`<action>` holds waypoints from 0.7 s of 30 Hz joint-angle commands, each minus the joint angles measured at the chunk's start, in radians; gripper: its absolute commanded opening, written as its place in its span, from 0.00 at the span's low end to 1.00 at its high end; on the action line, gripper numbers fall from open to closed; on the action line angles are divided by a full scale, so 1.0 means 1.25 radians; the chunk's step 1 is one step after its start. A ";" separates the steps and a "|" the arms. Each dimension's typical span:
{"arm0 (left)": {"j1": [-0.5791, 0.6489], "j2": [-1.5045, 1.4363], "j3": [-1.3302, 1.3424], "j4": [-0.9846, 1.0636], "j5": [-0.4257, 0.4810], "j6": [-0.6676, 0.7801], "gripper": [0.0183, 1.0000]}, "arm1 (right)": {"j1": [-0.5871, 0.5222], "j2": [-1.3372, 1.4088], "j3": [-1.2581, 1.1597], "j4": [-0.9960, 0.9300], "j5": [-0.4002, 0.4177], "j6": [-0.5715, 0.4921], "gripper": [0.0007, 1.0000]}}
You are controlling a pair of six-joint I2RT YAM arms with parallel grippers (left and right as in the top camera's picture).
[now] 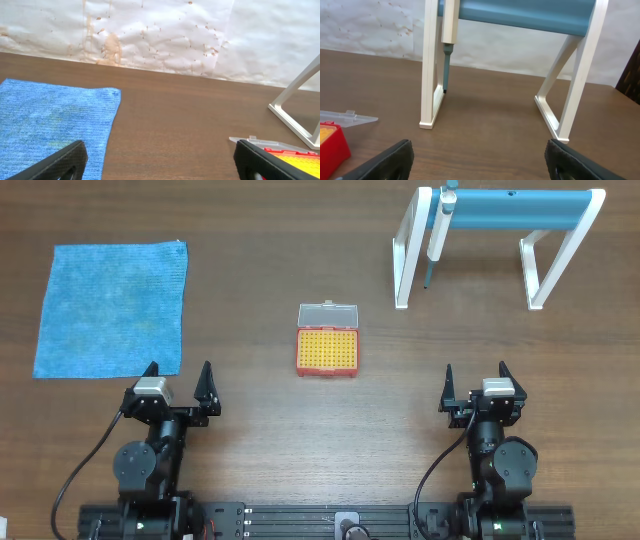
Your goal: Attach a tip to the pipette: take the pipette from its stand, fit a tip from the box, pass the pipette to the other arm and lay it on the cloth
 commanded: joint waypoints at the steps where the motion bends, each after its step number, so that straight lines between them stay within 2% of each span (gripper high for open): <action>1: 0.002 -0.006 -0.001 -0.005 0.006 -0.007 0.94 | -0.004 -0.008 -0.001 -0.005 0.006 -0.013 0.85; 21: 0.002 -0.006 -0.001 -0.005 0.006 -0.007 0.94 | -0.004 -0.008 -0.001 -0.005 0.011 -0.014 0.85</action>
